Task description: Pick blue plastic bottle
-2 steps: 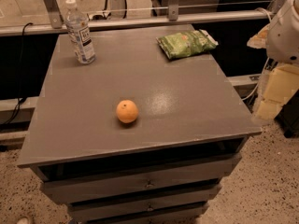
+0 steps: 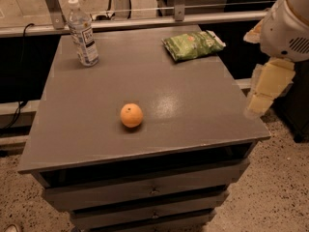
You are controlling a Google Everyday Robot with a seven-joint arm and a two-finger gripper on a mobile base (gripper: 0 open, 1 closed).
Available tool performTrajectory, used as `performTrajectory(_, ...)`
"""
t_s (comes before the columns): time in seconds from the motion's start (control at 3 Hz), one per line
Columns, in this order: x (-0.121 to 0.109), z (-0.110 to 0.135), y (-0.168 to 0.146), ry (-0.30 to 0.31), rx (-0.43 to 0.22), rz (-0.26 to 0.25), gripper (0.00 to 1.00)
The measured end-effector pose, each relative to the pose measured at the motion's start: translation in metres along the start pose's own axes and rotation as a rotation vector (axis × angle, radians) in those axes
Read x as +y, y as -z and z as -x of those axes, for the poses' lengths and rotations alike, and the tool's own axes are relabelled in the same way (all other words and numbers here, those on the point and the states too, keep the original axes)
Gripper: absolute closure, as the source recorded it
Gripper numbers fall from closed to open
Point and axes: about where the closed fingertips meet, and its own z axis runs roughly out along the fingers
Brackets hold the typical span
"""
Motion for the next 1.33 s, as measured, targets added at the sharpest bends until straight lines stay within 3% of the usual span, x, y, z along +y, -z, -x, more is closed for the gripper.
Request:
performTrajectory(0.33, -0.03, 0.035, -0.018, -0.003, -0.072, -0.032, 0.0)
performTrajectory(0.67, -0.064, 0.081, -0.044, -0.031, -0.186, -0.056, 0.0)
performTrajectory(1.33, -0.111, 0.189, -0.099, -0.12, -0.437, -0.027, 0.0)
